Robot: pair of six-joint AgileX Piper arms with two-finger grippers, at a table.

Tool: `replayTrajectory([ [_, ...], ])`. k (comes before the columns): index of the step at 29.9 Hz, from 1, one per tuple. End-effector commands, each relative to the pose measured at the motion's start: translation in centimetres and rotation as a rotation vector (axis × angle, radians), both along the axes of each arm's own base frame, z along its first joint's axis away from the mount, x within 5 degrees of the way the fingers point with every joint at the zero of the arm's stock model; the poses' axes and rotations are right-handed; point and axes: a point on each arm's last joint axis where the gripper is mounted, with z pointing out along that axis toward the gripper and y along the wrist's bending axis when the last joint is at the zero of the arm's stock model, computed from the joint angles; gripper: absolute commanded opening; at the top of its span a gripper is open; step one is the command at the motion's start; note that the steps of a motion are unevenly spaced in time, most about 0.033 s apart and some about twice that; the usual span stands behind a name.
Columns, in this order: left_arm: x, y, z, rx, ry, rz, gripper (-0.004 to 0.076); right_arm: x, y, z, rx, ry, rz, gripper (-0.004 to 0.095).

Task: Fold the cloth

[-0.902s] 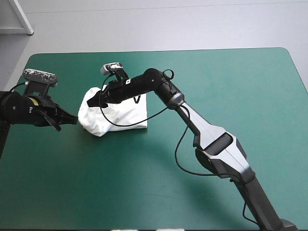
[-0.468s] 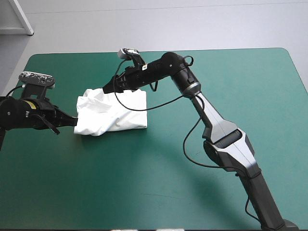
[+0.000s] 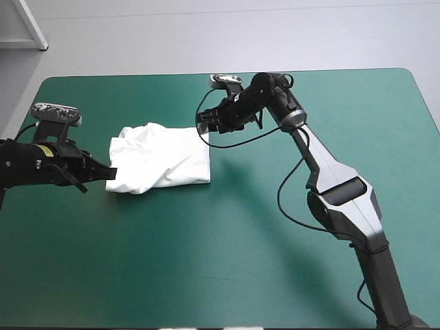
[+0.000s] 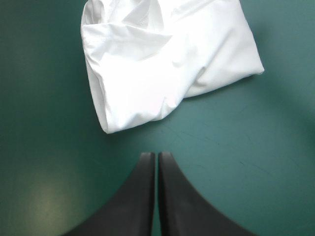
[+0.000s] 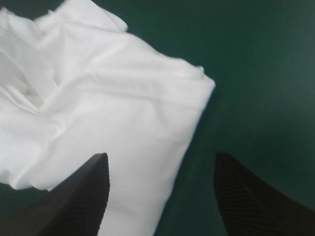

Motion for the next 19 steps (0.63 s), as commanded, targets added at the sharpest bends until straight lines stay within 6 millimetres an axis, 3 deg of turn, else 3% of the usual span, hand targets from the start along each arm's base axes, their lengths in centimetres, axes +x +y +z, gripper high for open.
replayTrajectory([
  [1,-0.5,0.0,1.2,-0.02,-0.061,0.003,0.0019,-1.6,-0.7,3.3,0.053,-0.042,0.011,0.0581],
  [7,-0.8,0.0,0.9,-0.005,-0.021,-0.013,0.0019,-2.5,1.1,0.8,0.018,0.005,0.064,0.058],
  [16,-0.9,0.0,0.9,0.016,-0.012,-0.041,0.0019,-3.1,4.7,-2.0,0.096,0.054,0.106,0.058],
  [19,-0.9,0.0,0.9,0.018,-0.013,-0.043,0.0019,-3.3,5.3,-2.7,0.083,0.047,0.136,0.051],
])
